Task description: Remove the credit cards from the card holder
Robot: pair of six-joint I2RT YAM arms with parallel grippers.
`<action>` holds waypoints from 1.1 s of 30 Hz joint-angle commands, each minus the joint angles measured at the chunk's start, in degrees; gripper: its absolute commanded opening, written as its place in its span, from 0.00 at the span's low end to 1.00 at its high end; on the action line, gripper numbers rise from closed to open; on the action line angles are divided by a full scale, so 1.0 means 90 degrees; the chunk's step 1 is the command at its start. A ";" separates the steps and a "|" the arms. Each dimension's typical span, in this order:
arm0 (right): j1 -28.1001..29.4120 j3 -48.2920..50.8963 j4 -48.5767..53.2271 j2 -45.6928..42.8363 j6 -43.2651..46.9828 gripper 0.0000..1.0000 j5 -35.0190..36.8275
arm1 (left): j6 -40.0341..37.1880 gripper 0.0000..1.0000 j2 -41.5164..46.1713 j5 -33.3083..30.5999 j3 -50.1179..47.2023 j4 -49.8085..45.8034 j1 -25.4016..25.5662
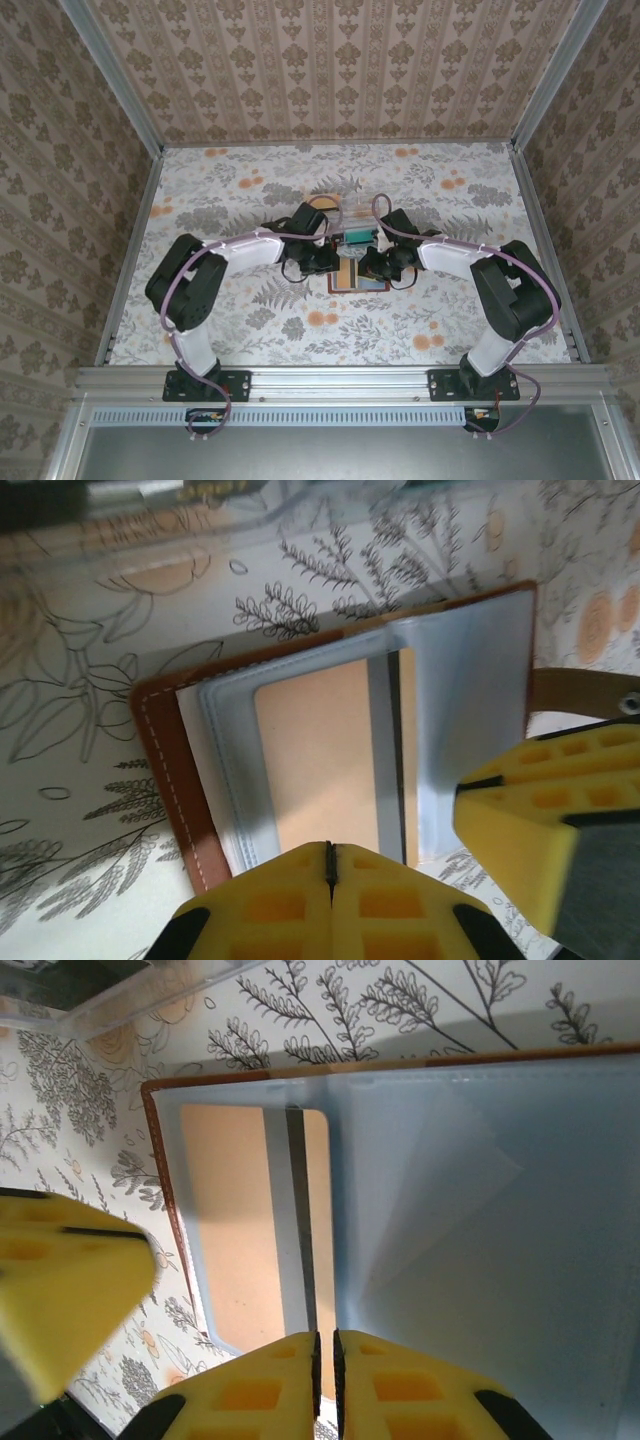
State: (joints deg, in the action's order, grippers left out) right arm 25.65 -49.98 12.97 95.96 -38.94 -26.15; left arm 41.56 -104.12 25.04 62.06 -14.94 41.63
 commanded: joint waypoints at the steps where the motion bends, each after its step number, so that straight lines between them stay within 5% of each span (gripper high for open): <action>1: -0.0011 -0.0056 -0.0205 0.0117 -0.0191 0.19 -0.0219 | 0.0061 0.00 -0.0192 0.0036 0.0168 -0.0175 0.0057; 18: 0.0090 -0.0236 -0.0483 0.0672 -0.0341 0.24 -0.0284 | 0.0020 0.00 -0.0199 -0.0087 -0.0172 -0.0250 0.0053; 21: 0.0090 -0.0254 -0.0500 0.0732 -0.0342 0.19 -0.0306 | 0.0016 0.00 -0.0217 -0.0058 -0.0167 -0.0248 0.0056; 24: 0.0090 -0.0234 -0.0502 0.0743 -0.0346 0.00 -0.0321 | -0.0005 0.00 -0.0209 -0.0066 -0.0143 -0.0276 0.0059; 33: -0.0138 -0.0016 -0.0067 0.0260 -0.0094 0.00 -0.0035 | -0.0054 0.00 -0.0112 -0.0125 -0.0199 -0.0350 0.0014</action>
State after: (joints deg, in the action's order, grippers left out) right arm 25.43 -51.24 9.56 100.57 -40.86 -28.32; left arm 41.54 -106.02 24.77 61.58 -15.66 41.91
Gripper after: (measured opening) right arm 0.065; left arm 0.047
